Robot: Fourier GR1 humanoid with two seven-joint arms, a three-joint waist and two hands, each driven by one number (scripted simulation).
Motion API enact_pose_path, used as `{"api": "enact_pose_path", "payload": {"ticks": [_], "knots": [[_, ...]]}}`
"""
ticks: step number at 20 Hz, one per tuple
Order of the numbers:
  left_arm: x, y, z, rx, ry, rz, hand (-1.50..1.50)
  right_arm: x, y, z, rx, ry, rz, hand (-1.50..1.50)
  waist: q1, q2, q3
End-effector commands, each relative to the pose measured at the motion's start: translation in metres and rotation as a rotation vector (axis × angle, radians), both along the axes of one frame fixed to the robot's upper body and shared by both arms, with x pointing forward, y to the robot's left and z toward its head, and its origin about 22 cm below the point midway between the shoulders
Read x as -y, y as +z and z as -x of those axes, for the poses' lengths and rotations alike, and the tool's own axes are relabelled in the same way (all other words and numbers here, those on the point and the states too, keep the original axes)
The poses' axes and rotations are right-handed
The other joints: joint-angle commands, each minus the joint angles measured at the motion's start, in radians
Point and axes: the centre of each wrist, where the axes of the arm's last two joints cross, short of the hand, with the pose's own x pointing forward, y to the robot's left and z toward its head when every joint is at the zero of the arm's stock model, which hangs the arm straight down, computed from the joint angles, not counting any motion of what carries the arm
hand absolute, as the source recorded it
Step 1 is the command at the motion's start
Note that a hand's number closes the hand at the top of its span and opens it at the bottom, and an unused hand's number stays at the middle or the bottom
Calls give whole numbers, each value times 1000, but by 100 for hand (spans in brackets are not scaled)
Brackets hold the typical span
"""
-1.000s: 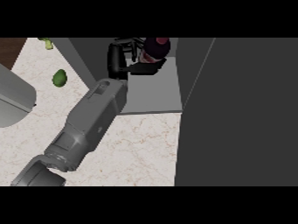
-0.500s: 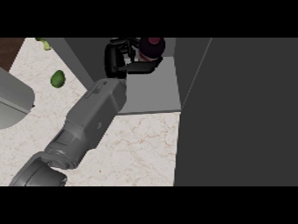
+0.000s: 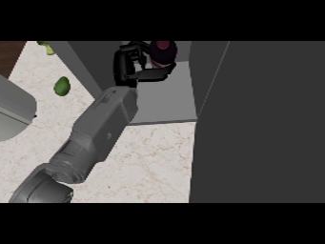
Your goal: Pick up the wine, place it into the cabinet and close the cabinet
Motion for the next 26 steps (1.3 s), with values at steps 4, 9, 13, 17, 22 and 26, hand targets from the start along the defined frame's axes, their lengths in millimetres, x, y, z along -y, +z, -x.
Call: {"api": "enact_pose_path", "payload": {"ticks": [4,9,13,17,22,26], "knots": [[-30,-10,-1,-37,46,-51,-150,-3,-3,-1,2,35,-32,-150,7,6,-3],[-20,-16,4,-53,72,-108,-150,4,4,2,21,20,-32,-150,1,7,-3],[-26,-33,11,-70,95,-157,-150,-4,11,10,15,41,-38,-150,-14,11,-4],[-21,-34,12,-65,106,-183,-150,-7,9,15,32,53,-32,-150,-20,11,-4],[-19,-40,17,-53,127,-137,-150,1,5,10,11,61,-24,-150,-16,11,-3],[-23,-37,14,-25,119,-136,-150,-10,3,7,24,58,-25,-150,-16,13,-4]]}}
